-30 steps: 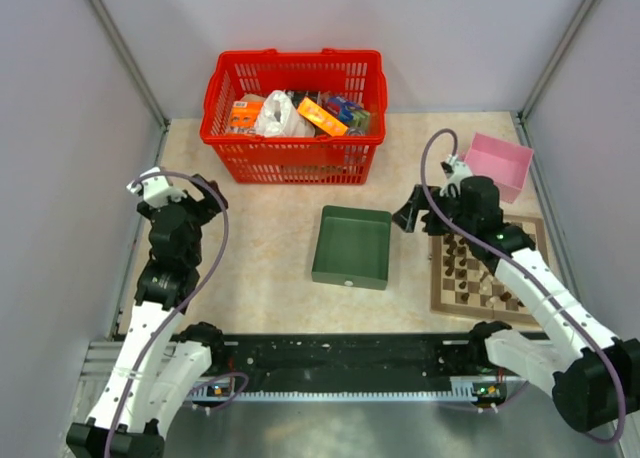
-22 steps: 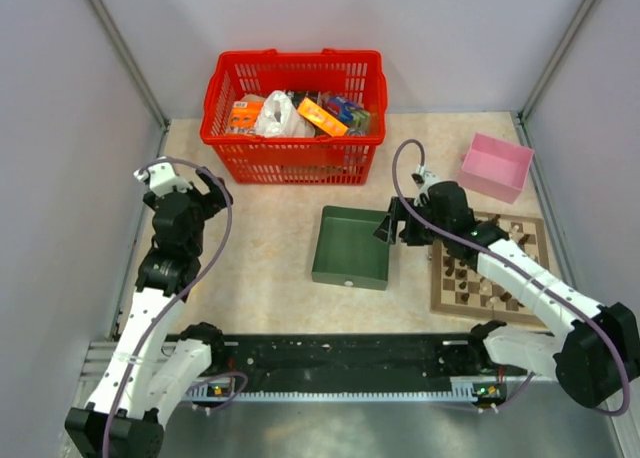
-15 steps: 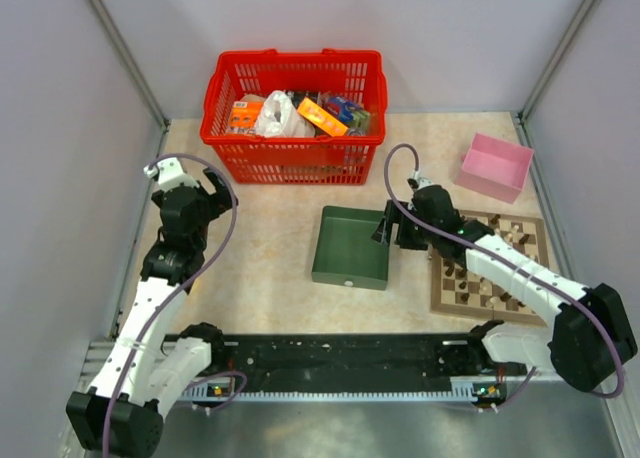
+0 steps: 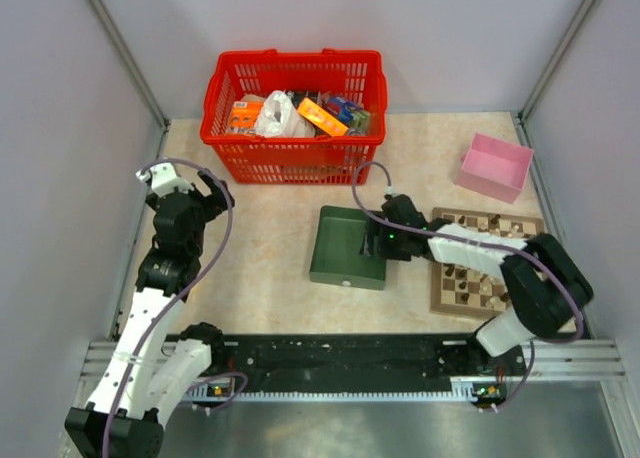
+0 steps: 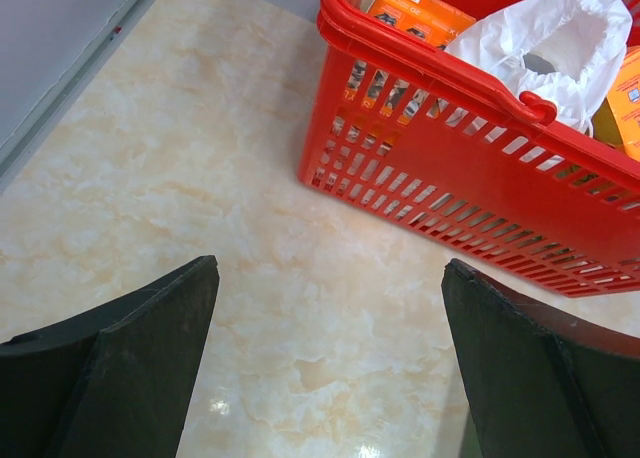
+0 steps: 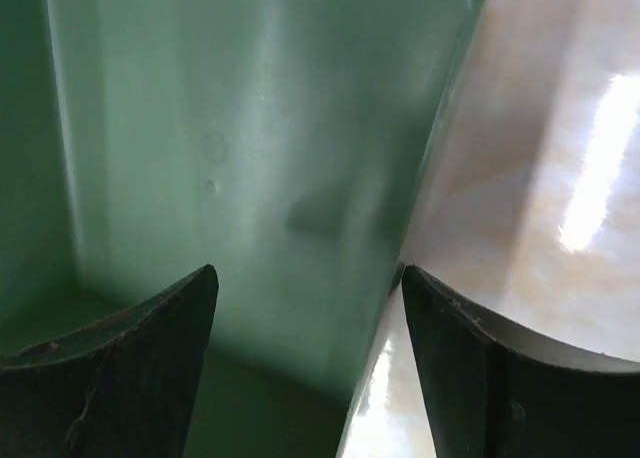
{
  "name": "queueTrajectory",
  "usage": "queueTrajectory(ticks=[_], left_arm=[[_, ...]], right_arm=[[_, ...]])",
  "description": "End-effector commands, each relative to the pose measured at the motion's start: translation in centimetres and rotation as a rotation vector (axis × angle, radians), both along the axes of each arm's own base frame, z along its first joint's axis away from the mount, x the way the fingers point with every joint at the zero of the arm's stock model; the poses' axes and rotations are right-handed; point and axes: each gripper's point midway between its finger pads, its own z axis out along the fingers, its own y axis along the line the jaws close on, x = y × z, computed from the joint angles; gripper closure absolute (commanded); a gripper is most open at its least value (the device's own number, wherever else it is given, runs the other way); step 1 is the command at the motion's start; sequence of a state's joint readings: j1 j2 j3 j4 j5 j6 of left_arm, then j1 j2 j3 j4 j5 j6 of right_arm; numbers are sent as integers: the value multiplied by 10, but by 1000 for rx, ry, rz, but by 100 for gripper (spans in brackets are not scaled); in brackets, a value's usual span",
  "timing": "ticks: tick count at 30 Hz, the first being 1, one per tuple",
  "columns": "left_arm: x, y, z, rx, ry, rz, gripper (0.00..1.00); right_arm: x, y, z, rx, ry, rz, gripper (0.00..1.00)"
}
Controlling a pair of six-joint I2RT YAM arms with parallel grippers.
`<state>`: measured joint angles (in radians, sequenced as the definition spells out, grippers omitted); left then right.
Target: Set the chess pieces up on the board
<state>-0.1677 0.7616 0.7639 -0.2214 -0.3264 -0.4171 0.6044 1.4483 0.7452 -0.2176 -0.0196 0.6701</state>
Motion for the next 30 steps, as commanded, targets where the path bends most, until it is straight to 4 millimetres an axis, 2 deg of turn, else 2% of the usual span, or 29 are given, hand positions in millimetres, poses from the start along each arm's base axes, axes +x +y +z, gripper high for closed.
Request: queueTrajectory(ticks=[1,7,12,15,17,20,24,26,30], left_arm=[[-4,6,8,10,-29,28,1],[-12,14,11,19,-33,62,1],[-18,21,15,10,-34,101,1],[-20,22,19,6,-34,108,1],[-21,22,21,2,-31,107,1],[-20,19,22,-9,-33,96,1],[-19,15,25,-31,-45,79,1],[-15,6,28,-55,-62,36,1],[-1,-25,35,-96,-74,-124,1]], right_arm=[[22,79,30,135,-81,122,25],[24,171,26,191,-75,236,24],[25,240,28,282,-41,257,23],[19,271,37,319,-55,277,21],[15,283,44,347,-64,299,20],[16,276,68,352,-125,315,17],[30,232,112,307,-263,286,14],[39,197,134,271,-330,247,13],[52,99,162,126,-437,79,9]])
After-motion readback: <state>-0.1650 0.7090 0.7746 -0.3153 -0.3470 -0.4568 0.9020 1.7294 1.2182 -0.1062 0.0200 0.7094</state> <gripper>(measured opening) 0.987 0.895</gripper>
